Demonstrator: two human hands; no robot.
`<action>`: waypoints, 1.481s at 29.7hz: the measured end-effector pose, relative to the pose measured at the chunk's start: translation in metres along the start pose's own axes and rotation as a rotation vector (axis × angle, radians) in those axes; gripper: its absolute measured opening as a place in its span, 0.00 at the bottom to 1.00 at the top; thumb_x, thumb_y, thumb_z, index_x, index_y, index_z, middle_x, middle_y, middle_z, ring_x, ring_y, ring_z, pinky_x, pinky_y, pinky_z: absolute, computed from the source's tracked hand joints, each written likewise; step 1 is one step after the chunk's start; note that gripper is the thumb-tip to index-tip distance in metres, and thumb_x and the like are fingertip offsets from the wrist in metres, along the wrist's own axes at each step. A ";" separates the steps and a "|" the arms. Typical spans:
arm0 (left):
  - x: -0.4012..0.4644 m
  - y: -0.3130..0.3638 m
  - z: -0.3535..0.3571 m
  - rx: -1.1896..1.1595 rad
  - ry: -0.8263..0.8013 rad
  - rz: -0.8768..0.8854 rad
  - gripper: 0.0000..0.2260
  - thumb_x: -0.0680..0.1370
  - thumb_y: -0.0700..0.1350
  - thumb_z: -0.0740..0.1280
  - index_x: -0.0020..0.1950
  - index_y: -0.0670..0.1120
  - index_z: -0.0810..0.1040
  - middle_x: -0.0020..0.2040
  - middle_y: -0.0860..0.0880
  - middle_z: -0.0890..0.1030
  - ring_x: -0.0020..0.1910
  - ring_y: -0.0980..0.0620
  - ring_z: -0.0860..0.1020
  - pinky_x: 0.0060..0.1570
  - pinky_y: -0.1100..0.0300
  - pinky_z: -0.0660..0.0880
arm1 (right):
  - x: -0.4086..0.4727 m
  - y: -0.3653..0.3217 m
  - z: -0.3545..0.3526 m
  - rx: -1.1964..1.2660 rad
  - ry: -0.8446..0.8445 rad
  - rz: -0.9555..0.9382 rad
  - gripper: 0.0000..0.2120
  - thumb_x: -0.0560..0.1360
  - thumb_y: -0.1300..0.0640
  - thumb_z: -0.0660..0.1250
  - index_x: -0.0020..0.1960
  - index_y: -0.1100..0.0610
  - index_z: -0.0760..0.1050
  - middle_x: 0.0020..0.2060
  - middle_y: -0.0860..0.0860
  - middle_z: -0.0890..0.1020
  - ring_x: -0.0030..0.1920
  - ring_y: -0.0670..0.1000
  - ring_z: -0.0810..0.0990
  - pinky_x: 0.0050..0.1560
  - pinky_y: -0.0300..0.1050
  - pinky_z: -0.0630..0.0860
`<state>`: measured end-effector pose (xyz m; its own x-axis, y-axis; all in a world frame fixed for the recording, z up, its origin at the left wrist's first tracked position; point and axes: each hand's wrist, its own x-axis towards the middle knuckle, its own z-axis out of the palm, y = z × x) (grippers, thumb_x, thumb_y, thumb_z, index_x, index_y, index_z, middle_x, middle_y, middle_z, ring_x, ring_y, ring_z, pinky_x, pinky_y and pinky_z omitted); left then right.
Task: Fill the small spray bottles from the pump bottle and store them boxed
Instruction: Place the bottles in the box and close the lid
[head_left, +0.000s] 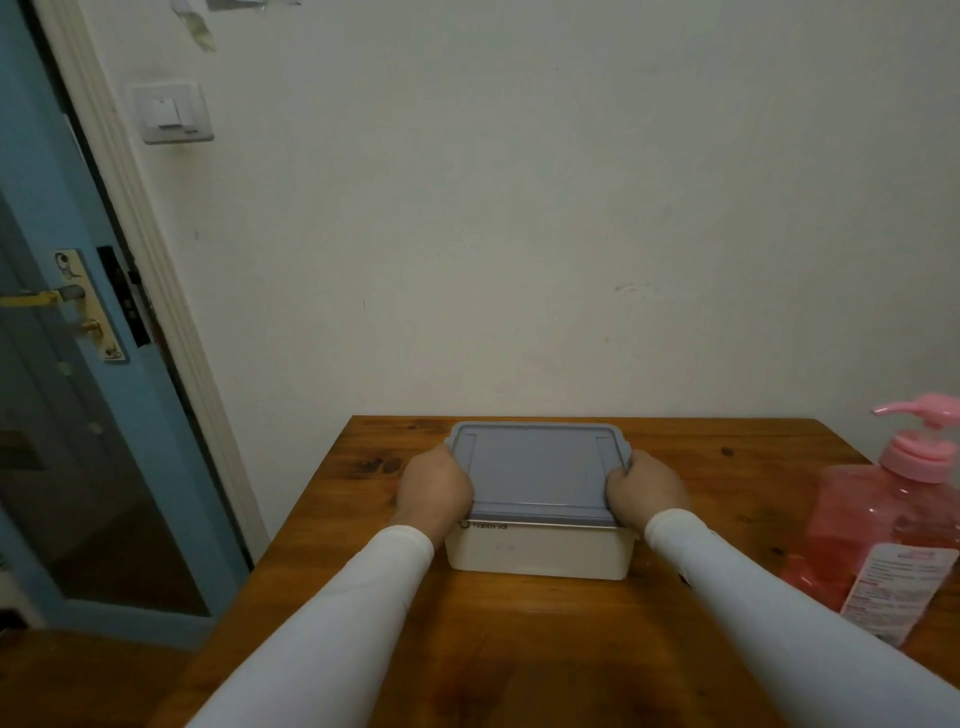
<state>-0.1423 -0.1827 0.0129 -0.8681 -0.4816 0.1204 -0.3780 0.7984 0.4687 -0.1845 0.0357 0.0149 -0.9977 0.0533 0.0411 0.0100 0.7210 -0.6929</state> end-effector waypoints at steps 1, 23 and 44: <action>0.001 -0.001 -0.001 0.041 -0.014 0.022 0.09 0.79 0.38 0.60 0.58 0.42 0.73 0.53 0.44 0.79 0.42 0.50 0.74 0.35 0.62 0.70 | 0.000 0.001 -0.001 -0.003 -0.006 -0.012 0.11 0.79 0.58 0.56 0.55 0.60 0.73 0.48 0.56 0.79 0.45 0.54 0.74 0.43 0.44 0.68; -0.017 -0.039 -0.042 -0.496 -0.608 0.188 0.43 0.65 0.64 0.75 0.73 0.60 0.57 0.65 0.54 0.72 0.62 0.53 0.74 0.59 0.56 0.74 | -0.018 0.014 -0.019 0.100 -0.310 -0.187 0.57 0.55 0.29 0.74 0.74 0.51 0.53 0.67 0.50 0.70 0.62 0.50 0.72 0.63 0.47 0.72; 0.003 -0.023 0.002 -0.583 -0.388 0.232 0.46 0.64 0.42 0.80 0.75 0.56 0.57 0.62 0.58 0.74 0.64 0.54 0.72 0.64 0.54 0.71 | 0.001 0.033 -0.011 0.185 -0.166 -0.215 0.39 0.59 0.54 0.81 0.65 0.50 0.67 0.53 0.44 0.77 0.51 0.46 0.74 0.53 0.40 0.72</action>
<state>-0.1368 -0.2014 0.0005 -0.9972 -0.0748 0.0049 -0.0325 0.4904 0.8709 -0.1844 0.0675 -0.0001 -0.9730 -0.2109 0.0937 -0.1995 0.5649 -0.8007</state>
